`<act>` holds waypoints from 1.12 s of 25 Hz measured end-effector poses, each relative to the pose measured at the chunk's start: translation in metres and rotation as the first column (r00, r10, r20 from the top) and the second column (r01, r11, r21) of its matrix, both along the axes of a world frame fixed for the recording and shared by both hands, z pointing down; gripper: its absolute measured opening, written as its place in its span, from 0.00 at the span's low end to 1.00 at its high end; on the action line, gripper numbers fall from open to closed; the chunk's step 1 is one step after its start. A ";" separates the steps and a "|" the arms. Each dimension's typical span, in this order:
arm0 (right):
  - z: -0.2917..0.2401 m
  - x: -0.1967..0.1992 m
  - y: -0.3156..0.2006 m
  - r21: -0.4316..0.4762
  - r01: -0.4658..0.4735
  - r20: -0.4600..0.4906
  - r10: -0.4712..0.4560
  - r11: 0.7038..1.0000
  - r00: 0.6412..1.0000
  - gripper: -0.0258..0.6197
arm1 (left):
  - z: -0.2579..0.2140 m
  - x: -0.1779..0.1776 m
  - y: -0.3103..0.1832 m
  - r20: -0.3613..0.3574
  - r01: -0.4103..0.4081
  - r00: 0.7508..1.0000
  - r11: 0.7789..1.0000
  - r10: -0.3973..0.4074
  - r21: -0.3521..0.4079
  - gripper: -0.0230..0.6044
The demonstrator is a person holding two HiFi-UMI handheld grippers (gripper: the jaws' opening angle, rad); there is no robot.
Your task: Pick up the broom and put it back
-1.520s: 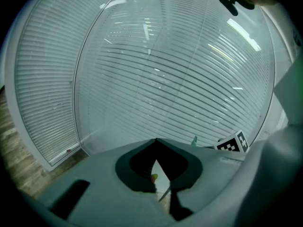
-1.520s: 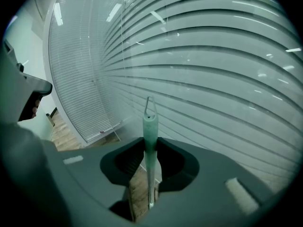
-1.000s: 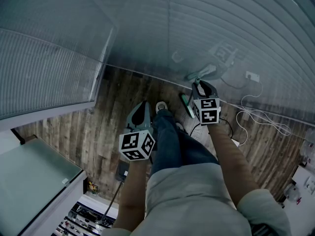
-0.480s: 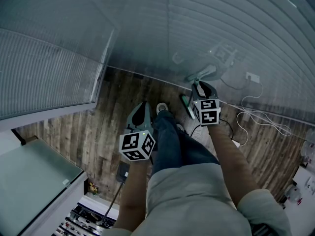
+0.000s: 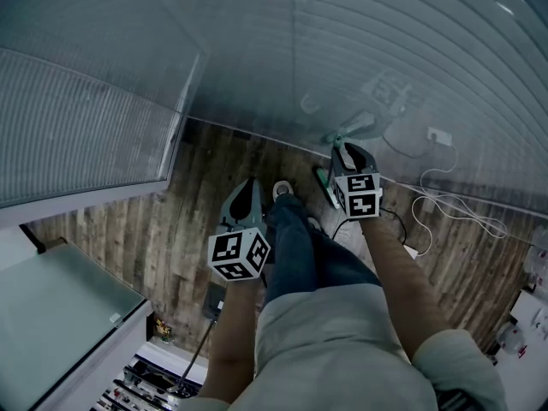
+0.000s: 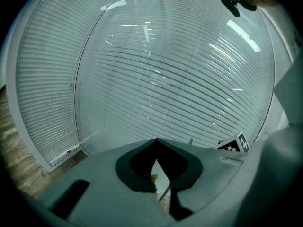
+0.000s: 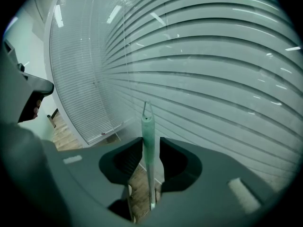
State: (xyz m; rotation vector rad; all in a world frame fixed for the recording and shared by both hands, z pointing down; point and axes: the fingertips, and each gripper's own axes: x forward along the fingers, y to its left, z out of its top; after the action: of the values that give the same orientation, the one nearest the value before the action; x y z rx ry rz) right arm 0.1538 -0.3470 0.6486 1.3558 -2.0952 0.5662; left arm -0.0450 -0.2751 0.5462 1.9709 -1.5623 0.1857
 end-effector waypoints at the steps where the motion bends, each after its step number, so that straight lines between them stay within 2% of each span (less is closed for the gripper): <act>1: -0.001 -0.001 0.000 -0.001 0.002 -0.001 -0.002 1.000 1.000 0.22 | 0.000 -0.001 0.000 0.000 0.001 1.000 1.000 -0.001 0.001 0.05; 18: -0.019 -0.004 0.012 0.024 0.012 -0.005 -0.012 1.000 1.000 0.22 | -0.010 -0.009 0.012 -0.005 0.029 1.000 0.999 -0.029 0.017 0.05; 28: -0.062 -0.007 0.026 0.099 0.027 0.046 -0.032 0.995 0.998 0.22 | -0.029 0.000 0.023 -0.017 0.047 0.999 0.998 -0.046 0.038 0.05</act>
State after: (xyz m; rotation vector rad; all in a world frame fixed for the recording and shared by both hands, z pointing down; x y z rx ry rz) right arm 0.1473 -0.3207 0.5861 1.3750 -2.2039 0.4933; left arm -0.0453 -0.2522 0.5173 1.9586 -1.6109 0.1207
